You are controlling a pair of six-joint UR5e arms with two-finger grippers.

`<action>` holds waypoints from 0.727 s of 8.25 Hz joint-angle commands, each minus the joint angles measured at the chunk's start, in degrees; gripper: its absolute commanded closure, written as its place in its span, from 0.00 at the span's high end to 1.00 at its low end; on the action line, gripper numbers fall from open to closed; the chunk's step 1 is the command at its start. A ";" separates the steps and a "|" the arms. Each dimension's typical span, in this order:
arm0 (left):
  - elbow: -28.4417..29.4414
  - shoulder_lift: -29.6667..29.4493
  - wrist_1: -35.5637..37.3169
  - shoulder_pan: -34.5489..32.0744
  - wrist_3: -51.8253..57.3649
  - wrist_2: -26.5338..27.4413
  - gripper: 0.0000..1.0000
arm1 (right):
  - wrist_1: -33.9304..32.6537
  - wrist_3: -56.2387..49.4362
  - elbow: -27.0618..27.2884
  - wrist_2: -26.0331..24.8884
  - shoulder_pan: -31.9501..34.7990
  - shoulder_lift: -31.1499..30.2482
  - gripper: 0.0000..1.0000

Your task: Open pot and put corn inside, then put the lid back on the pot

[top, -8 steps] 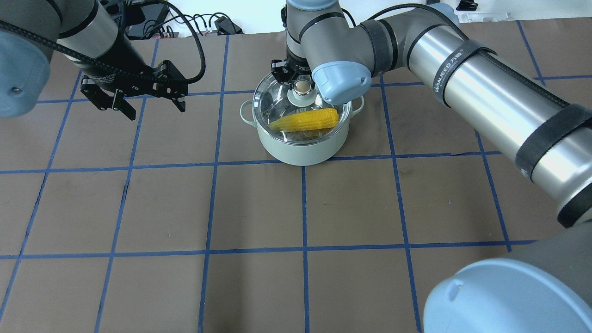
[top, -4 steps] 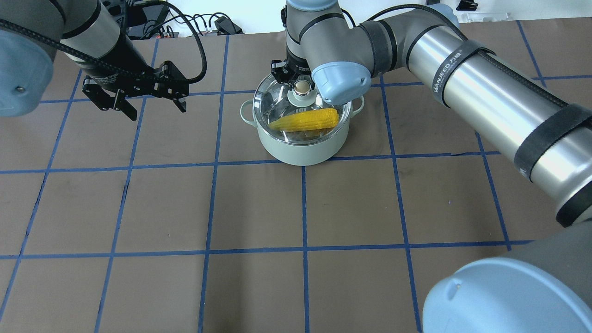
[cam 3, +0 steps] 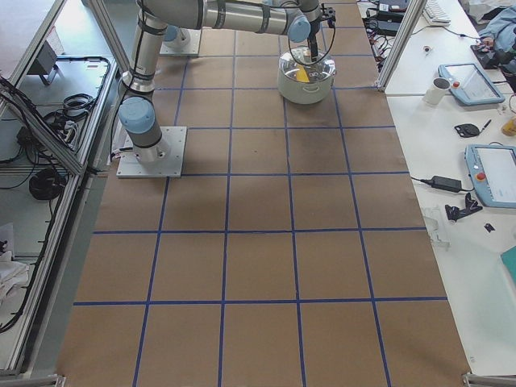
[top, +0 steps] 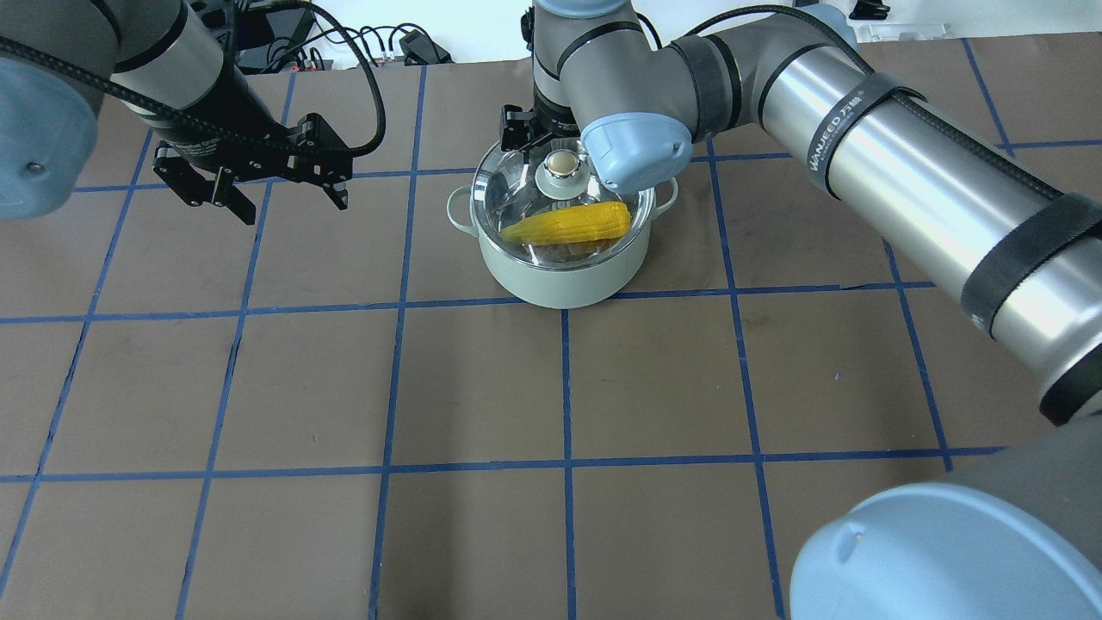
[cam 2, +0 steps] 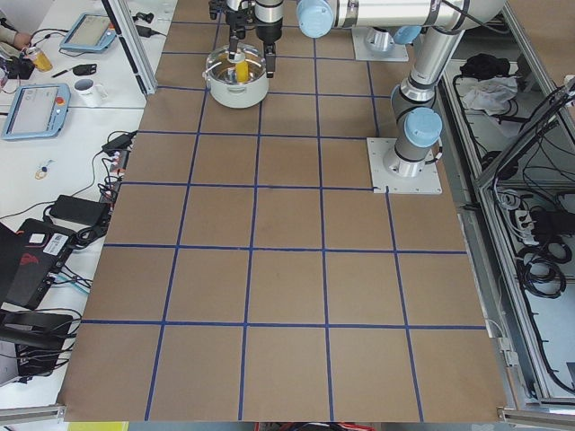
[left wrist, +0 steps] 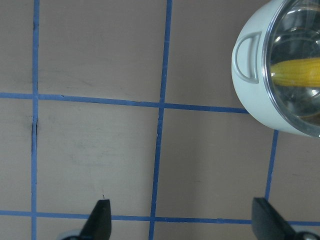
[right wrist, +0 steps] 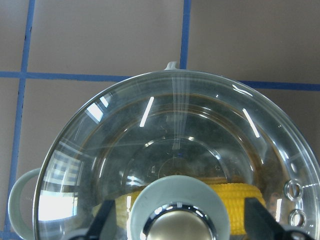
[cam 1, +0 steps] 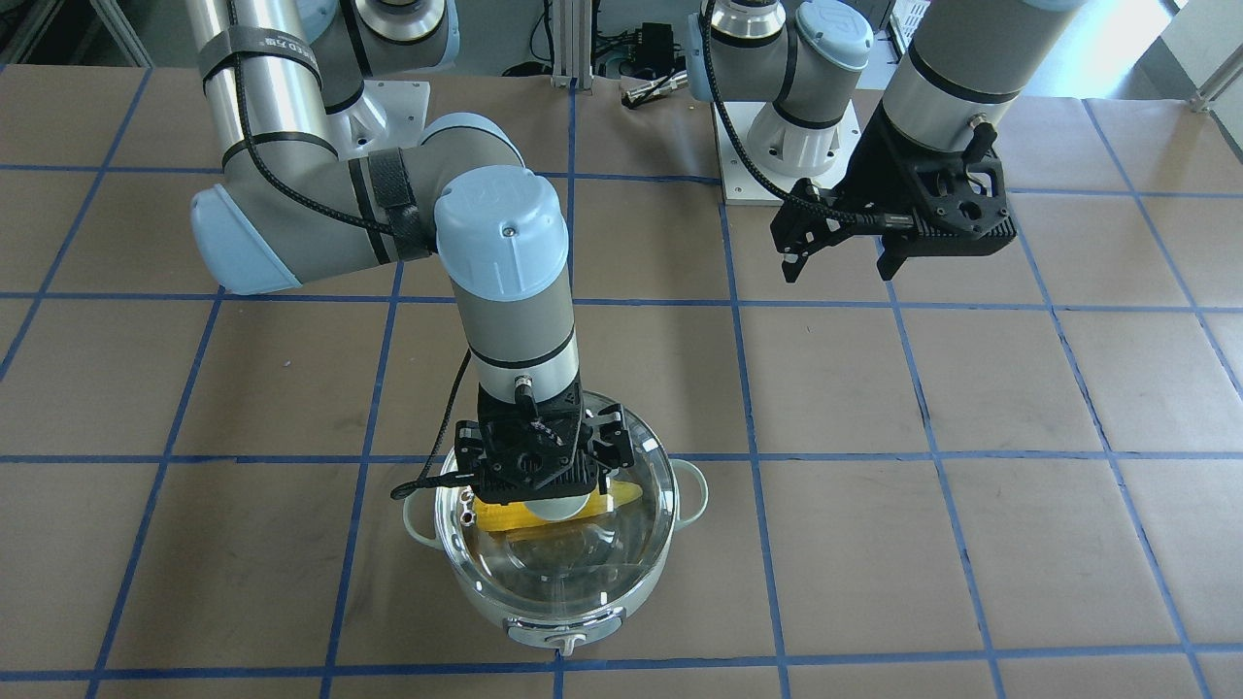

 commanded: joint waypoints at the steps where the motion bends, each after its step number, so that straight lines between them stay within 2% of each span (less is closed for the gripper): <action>1: 0.00 0.01 0.10 -0.03 0.01 0.17 1.00 | 2.37 -1.59 -0.51 -0.01 -0.49 -3.33 1.00; 3: 0.00 0.01 0.10 -0.12 0.44 0.52 1.00 | 9.57 -4.57 1.85 -0.28 -2.59 -10.34 1.00; 5: 0.00 -0.95 0.62 0.06 0.62 6.82 1.00 | 19.04 -9.23 5.71 -0.36 -7.85 -18.95 1.00; 6: 0.00 -0.87 0.63 0.06 0.62 6.76 1.00 | 24.22 -11.95 7.73 -0.71 -10.40 -22.99 1.00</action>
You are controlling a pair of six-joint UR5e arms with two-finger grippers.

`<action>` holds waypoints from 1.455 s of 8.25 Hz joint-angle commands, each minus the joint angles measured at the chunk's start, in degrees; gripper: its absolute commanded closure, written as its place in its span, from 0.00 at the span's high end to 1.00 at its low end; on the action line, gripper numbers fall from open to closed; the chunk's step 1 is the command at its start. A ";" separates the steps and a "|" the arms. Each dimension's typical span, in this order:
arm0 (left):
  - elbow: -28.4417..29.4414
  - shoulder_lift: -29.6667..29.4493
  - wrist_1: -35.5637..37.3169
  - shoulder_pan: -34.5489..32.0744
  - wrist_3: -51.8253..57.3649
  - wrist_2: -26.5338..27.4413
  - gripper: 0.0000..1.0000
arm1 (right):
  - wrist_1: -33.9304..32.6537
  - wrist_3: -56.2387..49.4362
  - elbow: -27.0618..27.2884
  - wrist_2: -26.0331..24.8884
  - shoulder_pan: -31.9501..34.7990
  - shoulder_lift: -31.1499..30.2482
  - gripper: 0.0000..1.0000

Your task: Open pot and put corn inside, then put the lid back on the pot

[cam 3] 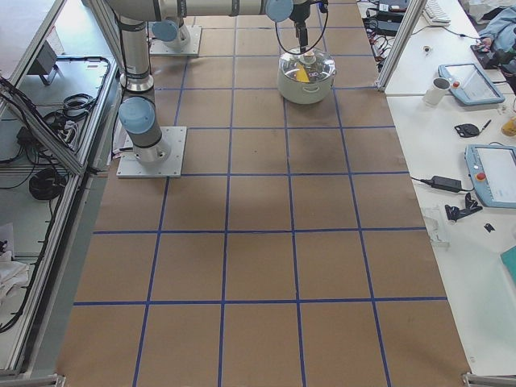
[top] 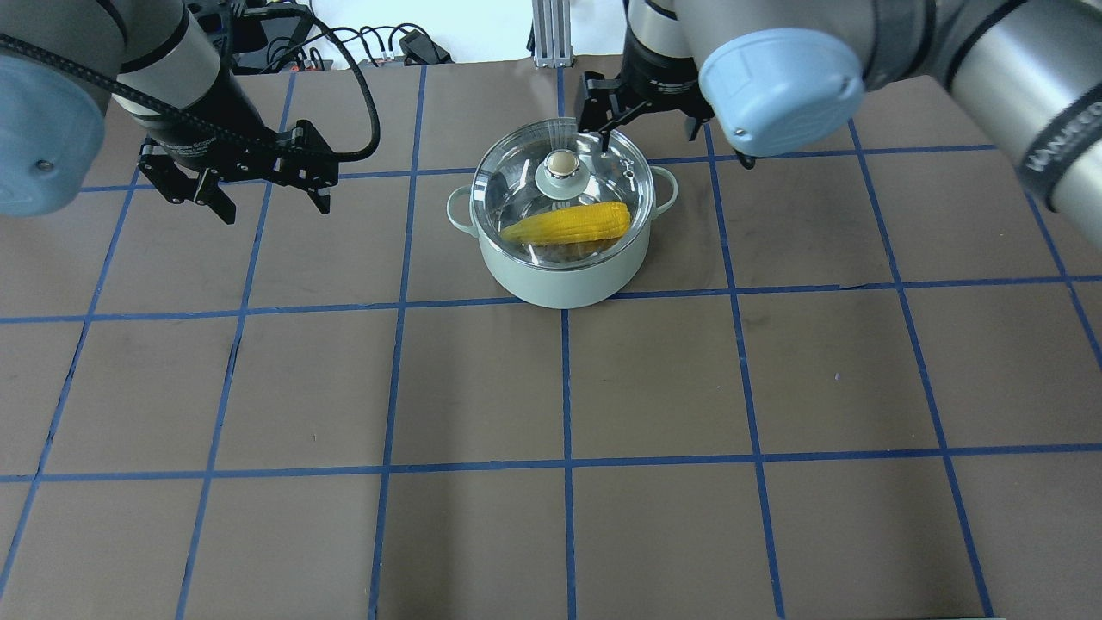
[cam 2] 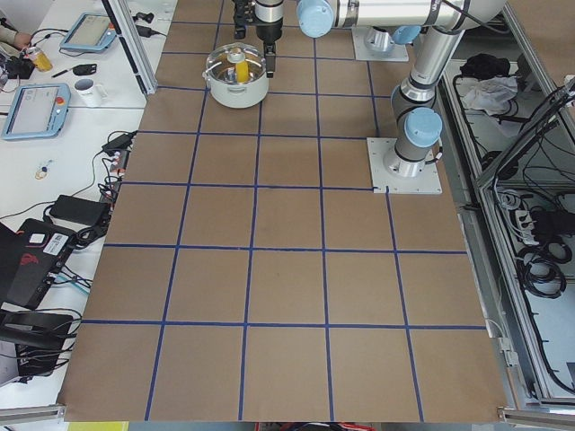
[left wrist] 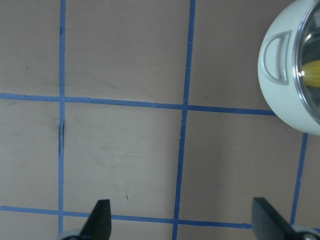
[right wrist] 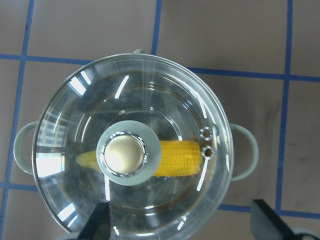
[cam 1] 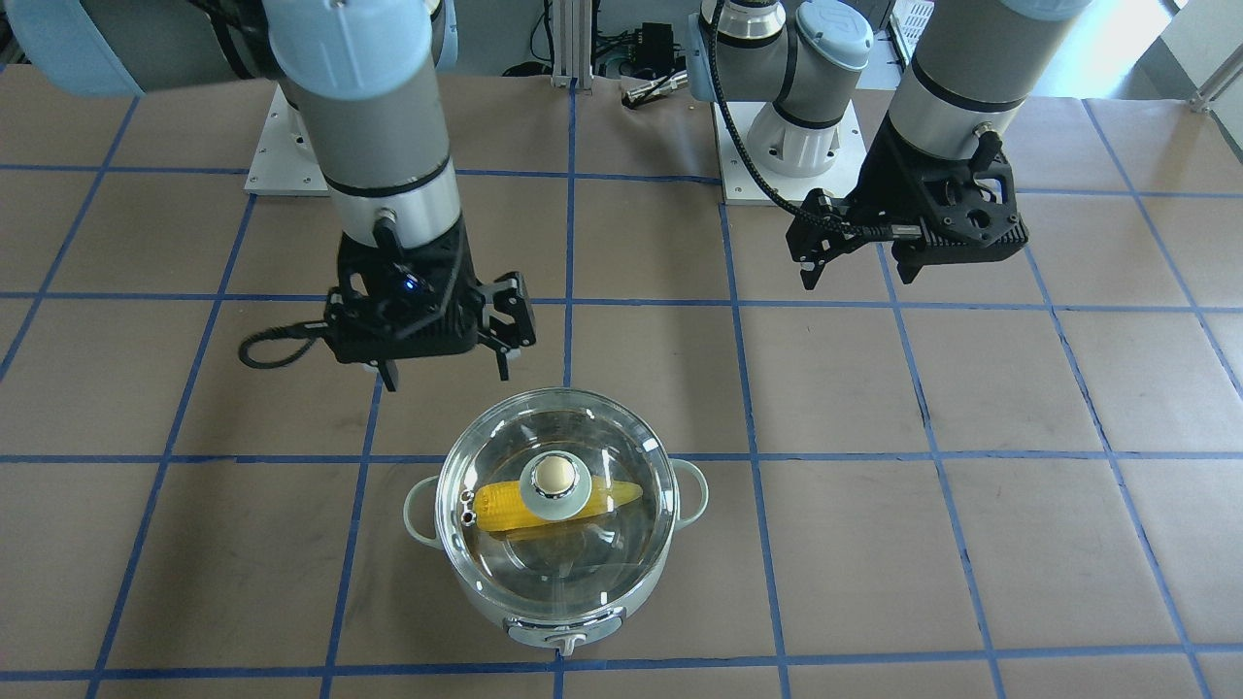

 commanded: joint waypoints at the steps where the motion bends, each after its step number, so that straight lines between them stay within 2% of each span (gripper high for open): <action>1: -0.01 -0.19 0.22 0.04 0.08 2.21 1.00 | 12.15 -5.40 4.48 -0.47 -6.56 -10.20 1.00; 3: -0.01 -0.19 0.31 -0.04 0.08 2.21 1.00 | 19.44 -5.75 4.66 -0.56 -9.21 -13.38 1.00; 12: -0.01 -0.45 0.40 0.04 0.17 2.12 1.00 | 19.66 -7.15 4.75 0.06 -9.48 -13.74 1.00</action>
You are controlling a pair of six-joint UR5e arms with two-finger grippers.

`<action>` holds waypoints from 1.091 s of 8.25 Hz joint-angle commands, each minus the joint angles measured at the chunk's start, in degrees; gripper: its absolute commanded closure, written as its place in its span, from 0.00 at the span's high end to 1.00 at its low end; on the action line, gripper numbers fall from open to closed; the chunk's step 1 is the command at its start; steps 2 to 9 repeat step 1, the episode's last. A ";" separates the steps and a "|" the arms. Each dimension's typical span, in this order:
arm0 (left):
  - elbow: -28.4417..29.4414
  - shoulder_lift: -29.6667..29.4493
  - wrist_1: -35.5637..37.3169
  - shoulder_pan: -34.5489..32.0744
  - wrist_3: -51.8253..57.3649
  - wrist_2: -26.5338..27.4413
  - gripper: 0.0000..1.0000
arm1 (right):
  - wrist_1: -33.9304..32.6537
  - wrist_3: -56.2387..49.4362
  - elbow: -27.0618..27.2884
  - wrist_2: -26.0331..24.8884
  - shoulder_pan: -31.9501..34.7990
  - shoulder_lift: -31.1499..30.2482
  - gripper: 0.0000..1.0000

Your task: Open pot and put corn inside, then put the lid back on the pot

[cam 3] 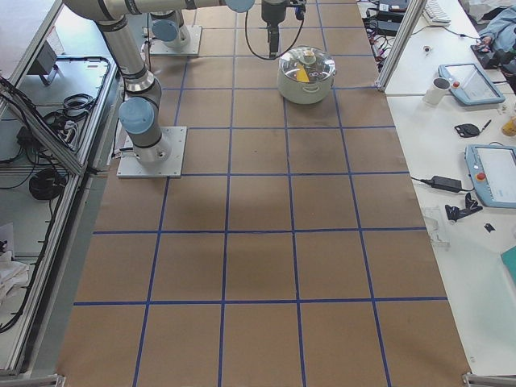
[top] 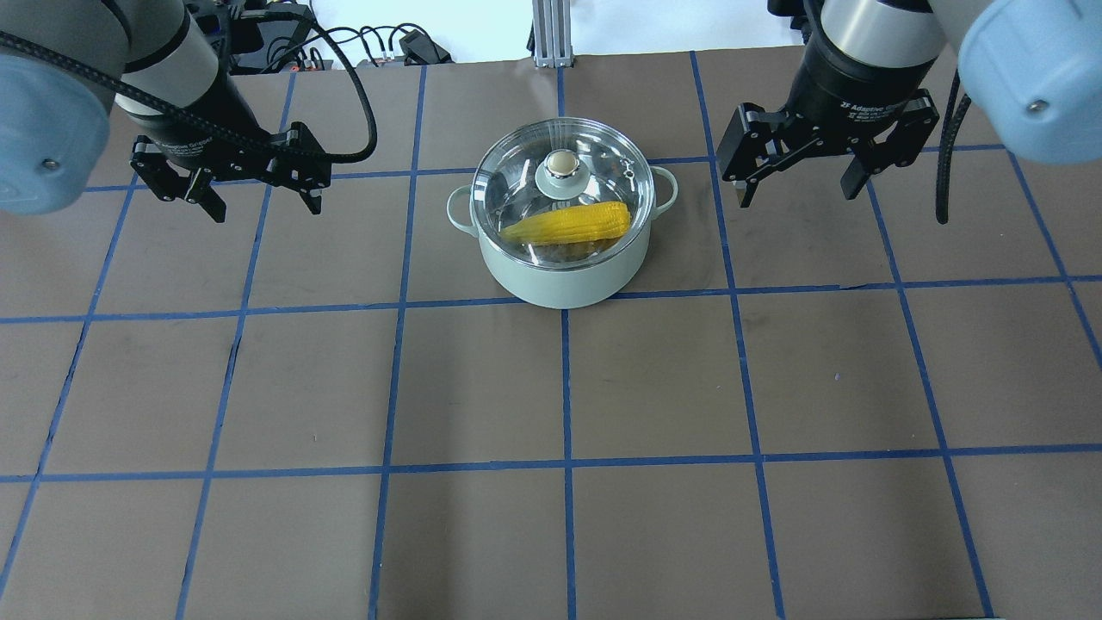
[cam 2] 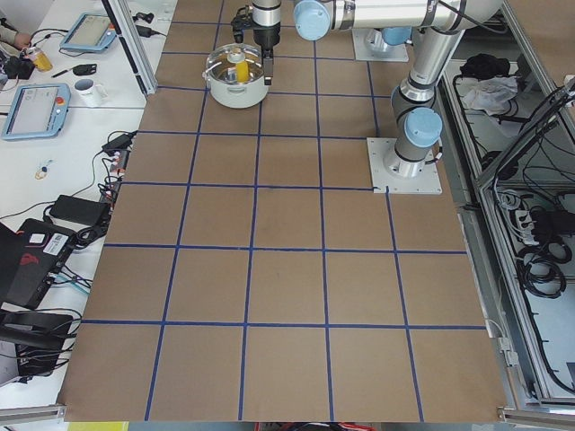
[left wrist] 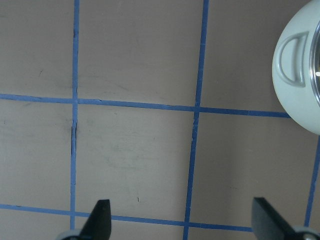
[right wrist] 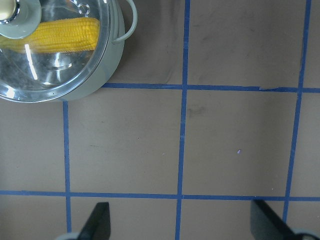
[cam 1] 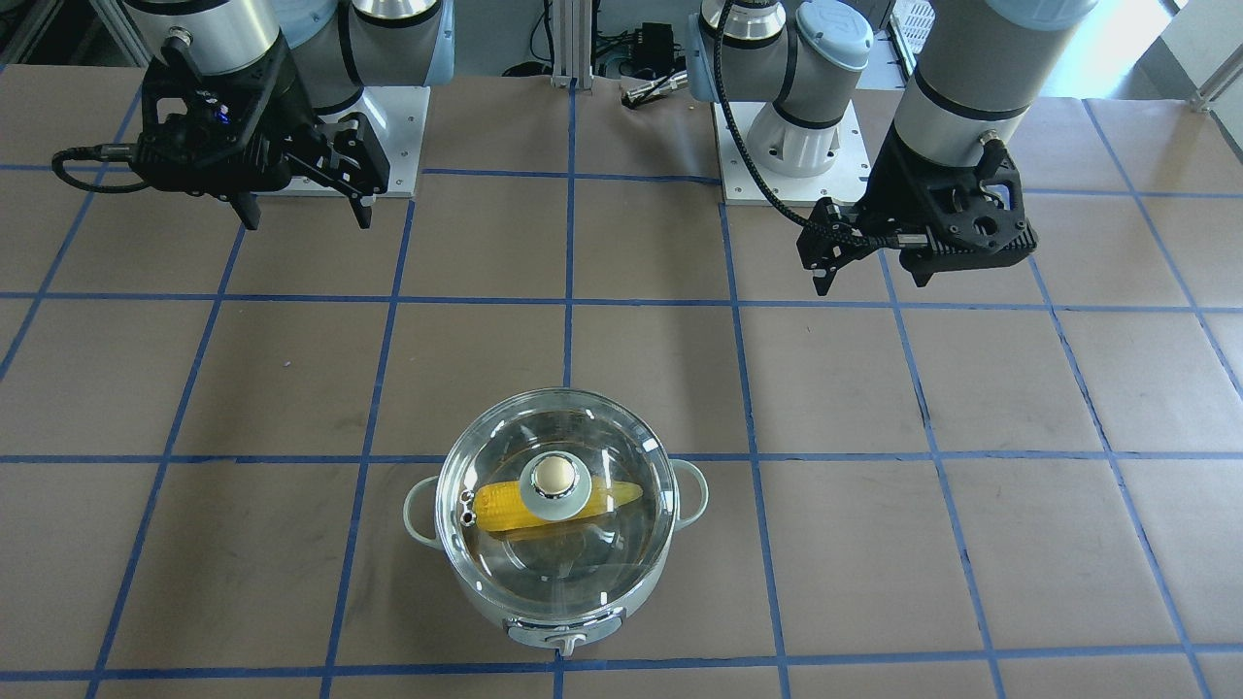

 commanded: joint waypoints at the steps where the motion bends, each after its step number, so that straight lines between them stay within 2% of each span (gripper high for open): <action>1: -0.02 -0.19 -0.24 0.09 0.09 0.07 1.00 | -0.06 -1.14 0.01 -0.03 0.03 0.00 1.00; 9: -0.02 -0.19 -0.24 0.09 0.09 0.07 1.00 | -0.06 -1.14 0.01 -0.03 0.03 0.00 1.00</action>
